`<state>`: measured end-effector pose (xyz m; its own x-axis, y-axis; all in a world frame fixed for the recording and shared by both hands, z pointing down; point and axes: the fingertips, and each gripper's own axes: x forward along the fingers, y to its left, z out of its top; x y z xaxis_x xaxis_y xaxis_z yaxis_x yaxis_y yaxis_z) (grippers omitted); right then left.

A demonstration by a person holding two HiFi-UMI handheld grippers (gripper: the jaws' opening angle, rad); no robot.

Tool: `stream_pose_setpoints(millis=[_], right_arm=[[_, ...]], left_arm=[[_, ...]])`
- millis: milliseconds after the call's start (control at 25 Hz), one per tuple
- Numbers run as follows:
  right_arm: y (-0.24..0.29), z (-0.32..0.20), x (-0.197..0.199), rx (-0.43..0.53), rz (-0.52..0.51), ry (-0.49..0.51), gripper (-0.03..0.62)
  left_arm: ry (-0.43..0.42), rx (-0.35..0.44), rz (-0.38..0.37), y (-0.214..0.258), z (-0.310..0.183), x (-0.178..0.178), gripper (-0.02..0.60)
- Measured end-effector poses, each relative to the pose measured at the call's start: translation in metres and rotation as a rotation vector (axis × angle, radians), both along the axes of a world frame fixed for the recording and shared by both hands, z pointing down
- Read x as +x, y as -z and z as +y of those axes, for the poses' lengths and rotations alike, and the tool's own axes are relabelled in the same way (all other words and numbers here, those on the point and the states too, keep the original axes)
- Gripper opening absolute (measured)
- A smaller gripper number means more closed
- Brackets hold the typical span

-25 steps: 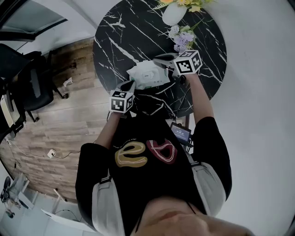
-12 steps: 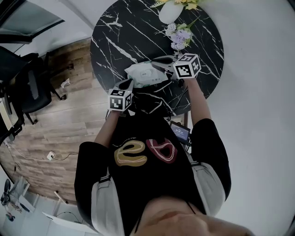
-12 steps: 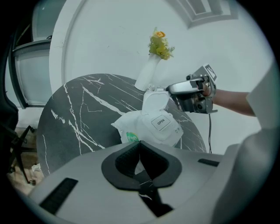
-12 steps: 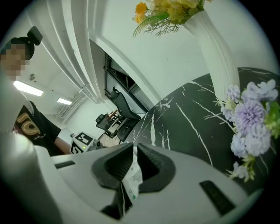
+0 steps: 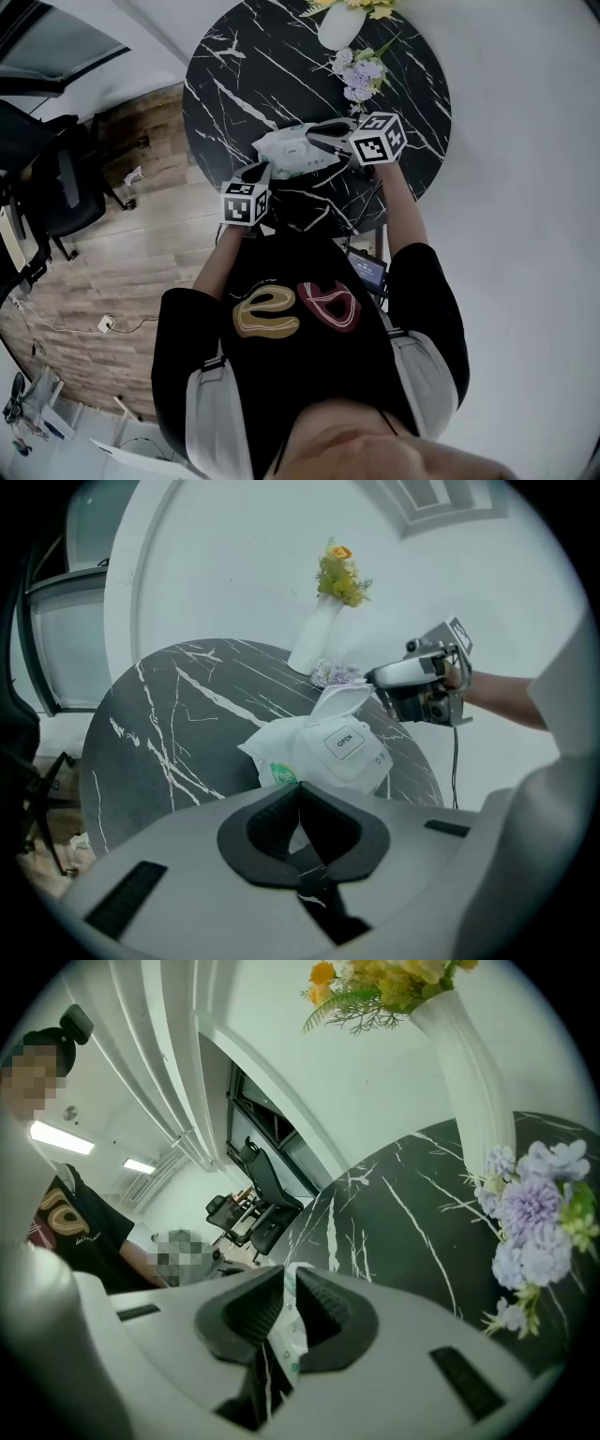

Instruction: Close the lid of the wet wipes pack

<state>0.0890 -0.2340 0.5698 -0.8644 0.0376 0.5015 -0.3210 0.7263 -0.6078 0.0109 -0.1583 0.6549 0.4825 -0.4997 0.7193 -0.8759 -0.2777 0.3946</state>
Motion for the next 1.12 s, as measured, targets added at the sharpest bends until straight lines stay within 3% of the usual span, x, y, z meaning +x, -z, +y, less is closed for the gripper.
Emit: stream_pose_setpoints(millis=[1120], right_arm=[[-0.029, 0.03, 0.01, 0.013, 0.1, 0.007, 0.025]], left_arm=[[0.014, -0.007, 0.024, 0.002, 0.001, 0.002, 0.018]])
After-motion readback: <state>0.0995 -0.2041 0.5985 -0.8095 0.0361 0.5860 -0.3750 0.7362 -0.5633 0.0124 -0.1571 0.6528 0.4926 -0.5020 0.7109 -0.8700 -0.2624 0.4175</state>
